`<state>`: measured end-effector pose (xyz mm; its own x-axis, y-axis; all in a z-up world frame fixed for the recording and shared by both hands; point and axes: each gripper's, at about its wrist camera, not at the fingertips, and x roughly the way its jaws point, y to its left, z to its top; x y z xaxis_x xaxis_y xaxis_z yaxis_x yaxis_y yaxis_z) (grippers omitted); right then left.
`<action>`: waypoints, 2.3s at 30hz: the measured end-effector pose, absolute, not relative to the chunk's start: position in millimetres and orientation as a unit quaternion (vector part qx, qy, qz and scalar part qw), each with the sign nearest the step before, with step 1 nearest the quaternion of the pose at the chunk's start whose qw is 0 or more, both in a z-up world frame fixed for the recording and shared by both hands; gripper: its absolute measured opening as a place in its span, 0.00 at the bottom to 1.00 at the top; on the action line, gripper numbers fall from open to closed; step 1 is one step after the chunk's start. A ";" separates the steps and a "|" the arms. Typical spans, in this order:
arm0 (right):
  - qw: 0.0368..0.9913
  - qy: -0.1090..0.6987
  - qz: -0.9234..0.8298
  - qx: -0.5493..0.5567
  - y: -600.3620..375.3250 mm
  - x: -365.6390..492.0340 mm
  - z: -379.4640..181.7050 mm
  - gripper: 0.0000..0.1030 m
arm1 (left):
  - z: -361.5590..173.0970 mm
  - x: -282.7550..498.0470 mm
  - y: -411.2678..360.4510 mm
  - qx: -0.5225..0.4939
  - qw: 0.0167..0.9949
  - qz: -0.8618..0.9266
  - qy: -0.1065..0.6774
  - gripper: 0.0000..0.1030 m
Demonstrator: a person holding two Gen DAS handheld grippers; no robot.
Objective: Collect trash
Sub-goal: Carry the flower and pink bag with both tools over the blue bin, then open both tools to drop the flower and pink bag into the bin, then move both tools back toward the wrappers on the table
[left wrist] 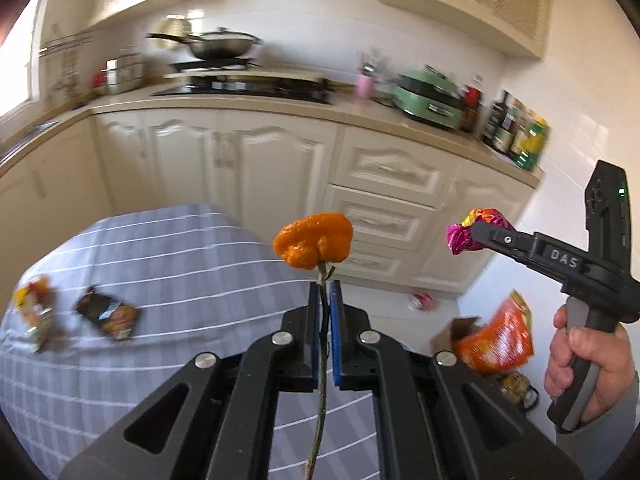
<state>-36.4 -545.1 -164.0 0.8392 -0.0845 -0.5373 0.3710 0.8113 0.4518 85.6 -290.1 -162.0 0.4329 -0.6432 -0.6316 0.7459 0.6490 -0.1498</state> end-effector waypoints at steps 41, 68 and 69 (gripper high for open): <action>0.752 0.359 -0.255 0.491 -714.5 -87.8 -385.7 0.66 | -384.6 81.0 -601.0 0.156 0.623 -0.472 0.604 0.60; 0.799 0.315 -0.285 0.425 -671.0 -92.6 -290.8 0.94 | -253.5 67.3 -517.9 0.166 0.743 -0.470 0.447 0.87; 0.803 0.313 -0.283 0.421 -667.6 -91.4 -285.3 0.94 | -246.7 67.1 -512.0 0.163 0.747 -0.471 0.440 0.87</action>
<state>-91.4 -667.6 -285.3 0.6441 -0.1910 -0.7407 0.7181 0.4847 0.4994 67.1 -512.0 -246.7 0.1678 -0.5603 -0.8111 0.8473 0.5025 -0.1718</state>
